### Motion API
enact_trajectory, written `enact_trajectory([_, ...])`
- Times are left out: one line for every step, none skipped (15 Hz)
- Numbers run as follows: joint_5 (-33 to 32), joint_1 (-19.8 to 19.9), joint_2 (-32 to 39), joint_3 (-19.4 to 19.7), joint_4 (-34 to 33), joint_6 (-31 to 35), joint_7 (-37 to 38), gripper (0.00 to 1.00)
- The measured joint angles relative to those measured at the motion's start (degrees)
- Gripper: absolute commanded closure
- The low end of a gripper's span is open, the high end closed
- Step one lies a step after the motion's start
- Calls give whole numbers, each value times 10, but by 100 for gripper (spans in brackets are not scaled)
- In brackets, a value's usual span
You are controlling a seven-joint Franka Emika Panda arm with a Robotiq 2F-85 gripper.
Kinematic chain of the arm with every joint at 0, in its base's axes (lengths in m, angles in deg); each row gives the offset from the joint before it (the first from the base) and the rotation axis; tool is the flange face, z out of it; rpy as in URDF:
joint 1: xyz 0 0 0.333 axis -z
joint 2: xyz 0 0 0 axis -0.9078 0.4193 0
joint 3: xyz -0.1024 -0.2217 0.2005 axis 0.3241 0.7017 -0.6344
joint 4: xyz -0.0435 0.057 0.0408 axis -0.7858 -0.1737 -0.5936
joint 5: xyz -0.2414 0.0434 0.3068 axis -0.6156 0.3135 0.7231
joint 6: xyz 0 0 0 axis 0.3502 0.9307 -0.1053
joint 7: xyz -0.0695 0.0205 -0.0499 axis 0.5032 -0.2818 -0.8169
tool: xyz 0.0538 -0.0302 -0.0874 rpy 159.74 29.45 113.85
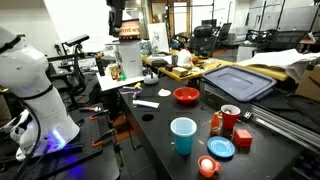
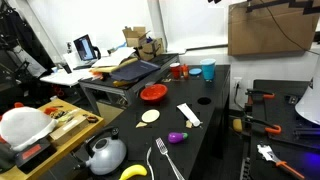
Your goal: Move the grey kettle to the right
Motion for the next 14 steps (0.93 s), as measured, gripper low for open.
enact_trajectory([0, 0, 0, 0, 0, 0, 0, 0])
enact_trajectory([0, 0, 0, 0, 0, 0, 0, 0])
enact_trajectory([0, 0, 0, 0, 0, 0, 0, 0])
enact_trajectory([0, 0, 0, 0, 0, 0, 0, 0])
enact_trajectory([0, 0, 0, 0, 0, 0, 0, 0])
enact_trajectory([0, 0, 0, 0, 0, 0, 0, 0])
enact_trajectory([0, 0, 0, 0, 0, 0, 0, 0])
enact_trajectory([0, 0, 0, 0, 0, 0, 0, 0])
enact_trajectory([0, 0, 0, 0, 0, 0, 0, 0])
enact_trajectory([0, 1, 0, 0, 0, 1, 0, 0])
enact_trajectory([0, 1, 1, 0, 0, 3, 0, 0])
enact_trajectory([0, 1, 2, 0, 1, 7, 0, 0])
enact_trajectory([0, 1, 3, 0, 3, 14, 0, 0])
enact_trajectory([0, 2, 5, 0, 7, 27, 0, 0])
